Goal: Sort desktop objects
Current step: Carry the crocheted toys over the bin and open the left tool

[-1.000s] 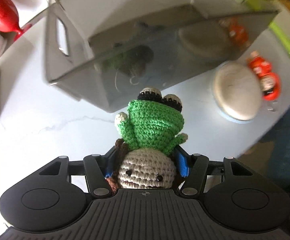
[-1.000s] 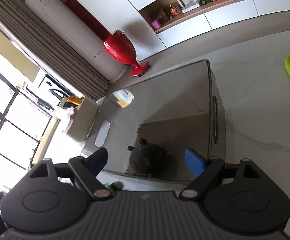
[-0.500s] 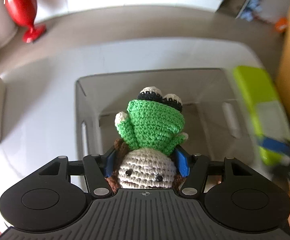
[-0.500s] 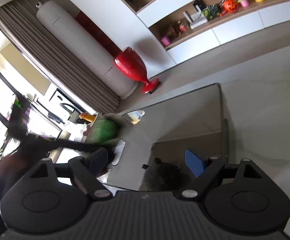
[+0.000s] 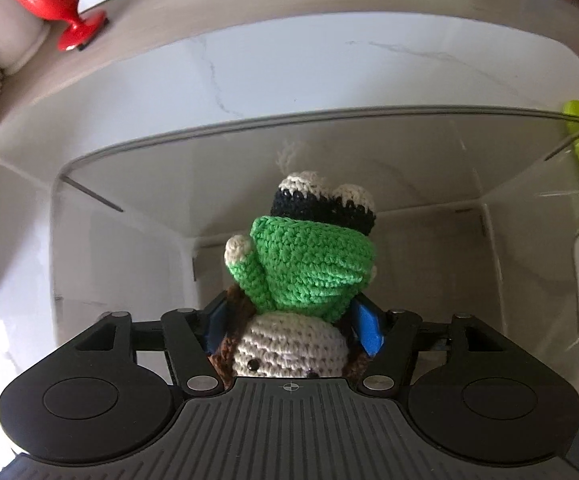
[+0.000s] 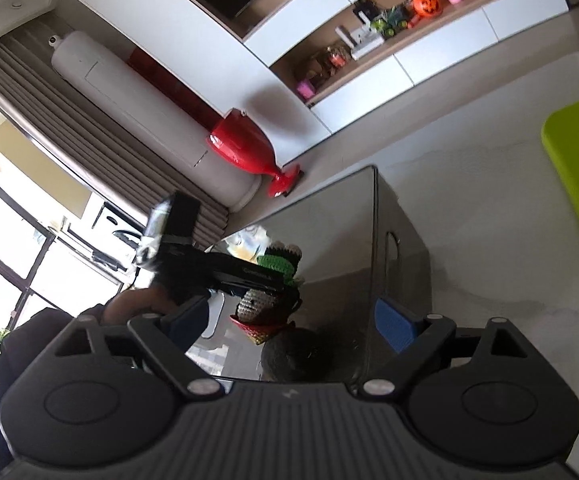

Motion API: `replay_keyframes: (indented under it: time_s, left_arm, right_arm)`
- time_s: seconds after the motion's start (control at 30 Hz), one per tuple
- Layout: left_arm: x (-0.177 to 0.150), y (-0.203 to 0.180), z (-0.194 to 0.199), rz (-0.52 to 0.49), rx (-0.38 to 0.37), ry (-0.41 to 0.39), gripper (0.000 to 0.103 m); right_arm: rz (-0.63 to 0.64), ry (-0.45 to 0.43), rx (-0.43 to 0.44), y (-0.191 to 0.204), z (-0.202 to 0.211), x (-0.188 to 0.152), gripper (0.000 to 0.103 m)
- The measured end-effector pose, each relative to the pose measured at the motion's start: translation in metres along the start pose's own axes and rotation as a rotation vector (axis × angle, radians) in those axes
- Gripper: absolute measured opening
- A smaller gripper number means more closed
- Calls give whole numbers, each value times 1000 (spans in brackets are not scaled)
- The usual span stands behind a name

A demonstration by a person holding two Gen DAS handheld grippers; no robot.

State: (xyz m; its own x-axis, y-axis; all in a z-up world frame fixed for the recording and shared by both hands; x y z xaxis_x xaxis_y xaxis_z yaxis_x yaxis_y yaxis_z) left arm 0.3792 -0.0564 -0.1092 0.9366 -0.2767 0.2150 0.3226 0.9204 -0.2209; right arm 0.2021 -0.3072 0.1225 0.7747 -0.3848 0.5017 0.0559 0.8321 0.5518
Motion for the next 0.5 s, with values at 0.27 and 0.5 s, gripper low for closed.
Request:
replay_keyframes:
  time_s: [0.27,0.5]
  left_arm:
    - [-9,-10,100,-81,-4,-211,95]
    - [-98,-28,132,-68,-418,-161,99]
  right_arm:
    - [44,2,-21,17,-5,-2,91]
    - [297,37,-3,49,17,-25,91]
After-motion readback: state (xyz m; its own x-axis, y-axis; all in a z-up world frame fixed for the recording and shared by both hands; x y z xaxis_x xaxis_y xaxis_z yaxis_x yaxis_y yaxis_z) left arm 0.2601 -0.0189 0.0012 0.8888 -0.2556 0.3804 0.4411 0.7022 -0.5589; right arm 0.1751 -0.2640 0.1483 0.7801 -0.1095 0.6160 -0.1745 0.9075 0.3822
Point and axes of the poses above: each gripper's, at about its wrist camera, not at the fingertips, and z roughly against the way its jaws point, y to its left, x to its top, the point moved 6 cm from there along -z, roughly the way its jaws point, and after that the axes turned 15 degrees about -x, right-handed, at the moved point
